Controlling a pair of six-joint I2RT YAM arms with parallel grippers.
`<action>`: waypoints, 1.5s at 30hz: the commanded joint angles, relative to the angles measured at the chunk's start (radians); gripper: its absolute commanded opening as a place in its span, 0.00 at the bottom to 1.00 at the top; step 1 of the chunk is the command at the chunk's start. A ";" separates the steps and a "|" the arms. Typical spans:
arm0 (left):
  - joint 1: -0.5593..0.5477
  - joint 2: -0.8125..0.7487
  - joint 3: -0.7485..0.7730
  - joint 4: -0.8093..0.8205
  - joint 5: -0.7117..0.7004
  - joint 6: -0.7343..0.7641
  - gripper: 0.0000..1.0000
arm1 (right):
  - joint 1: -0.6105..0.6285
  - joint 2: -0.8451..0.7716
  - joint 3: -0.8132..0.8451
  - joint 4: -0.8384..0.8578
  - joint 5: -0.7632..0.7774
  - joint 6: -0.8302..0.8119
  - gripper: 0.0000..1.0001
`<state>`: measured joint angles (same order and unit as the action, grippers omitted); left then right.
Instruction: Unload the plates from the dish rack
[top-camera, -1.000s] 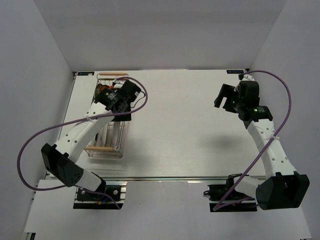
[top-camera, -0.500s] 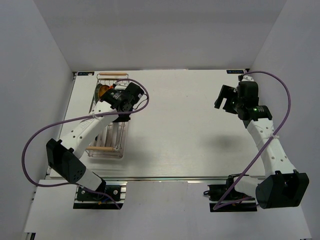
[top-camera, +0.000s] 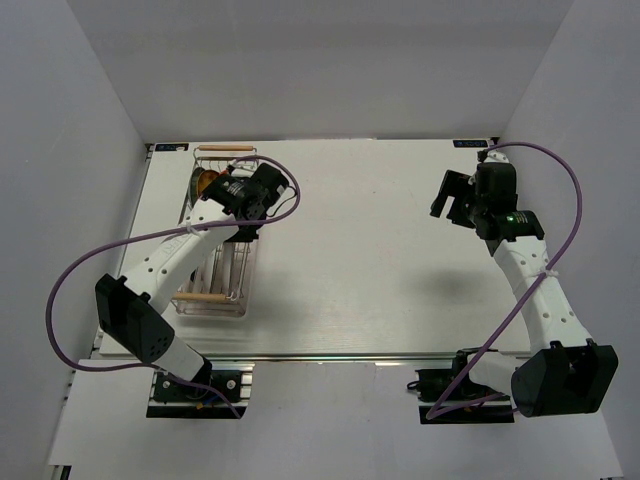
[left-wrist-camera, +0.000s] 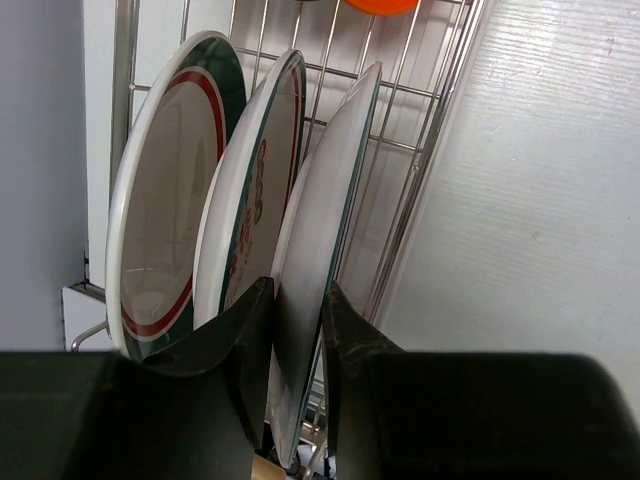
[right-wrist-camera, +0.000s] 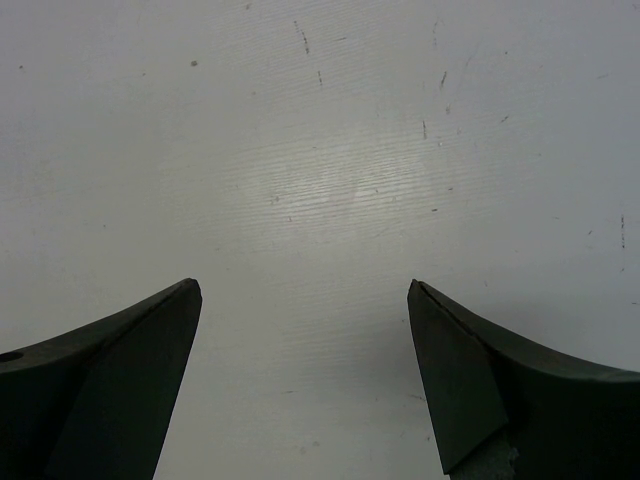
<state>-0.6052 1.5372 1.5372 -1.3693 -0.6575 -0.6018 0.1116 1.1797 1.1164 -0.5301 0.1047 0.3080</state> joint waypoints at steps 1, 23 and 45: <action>-0.002 -0.008 0.050 -0.042 0.013 -0.021 0.23 | 0.000 -0.006 0.046 -0.005 0.023 0.006 0.89; -0.002 -0.042 0.143 -0.042 0.015 0.046 0.00 | -0.003 -0.002 0.054 -0.015 0.021 0.006 0.89; -0.002 -0.129 0.372 0.012 0.018 0.105 0.00 | -0.003 0.003 0.071 -0.019 0.003 0.005 0.89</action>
<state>-0.6041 1.4494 1.8370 -1.4128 -0.6403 -0.4786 0.1116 1.1919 1.1408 -0.5541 0.1154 0.3080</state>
